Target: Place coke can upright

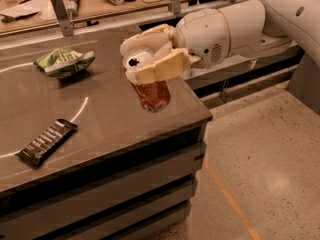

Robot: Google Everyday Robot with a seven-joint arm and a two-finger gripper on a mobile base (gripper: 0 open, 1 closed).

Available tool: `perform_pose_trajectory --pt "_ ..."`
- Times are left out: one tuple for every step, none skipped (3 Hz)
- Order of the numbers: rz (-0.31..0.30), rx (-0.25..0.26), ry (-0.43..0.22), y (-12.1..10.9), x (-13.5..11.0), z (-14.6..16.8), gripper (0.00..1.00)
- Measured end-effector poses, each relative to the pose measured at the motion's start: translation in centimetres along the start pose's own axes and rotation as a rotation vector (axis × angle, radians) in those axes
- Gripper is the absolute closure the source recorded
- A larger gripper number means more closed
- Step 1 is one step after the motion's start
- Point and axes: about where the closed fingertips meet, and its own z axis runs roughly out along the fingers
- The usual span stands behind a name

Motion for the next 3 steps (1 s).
perform_pose_trajectory --pt "-0.015 -0.003 0.002 -0.2 -0.2 0.1 1.00" --pt "-0.042 0.003 -0.004 -0.9 -0.3 0.3 1.00" --pt "-0.080 0.029 -0.083 -4.7 2.0 1.1 1.00"
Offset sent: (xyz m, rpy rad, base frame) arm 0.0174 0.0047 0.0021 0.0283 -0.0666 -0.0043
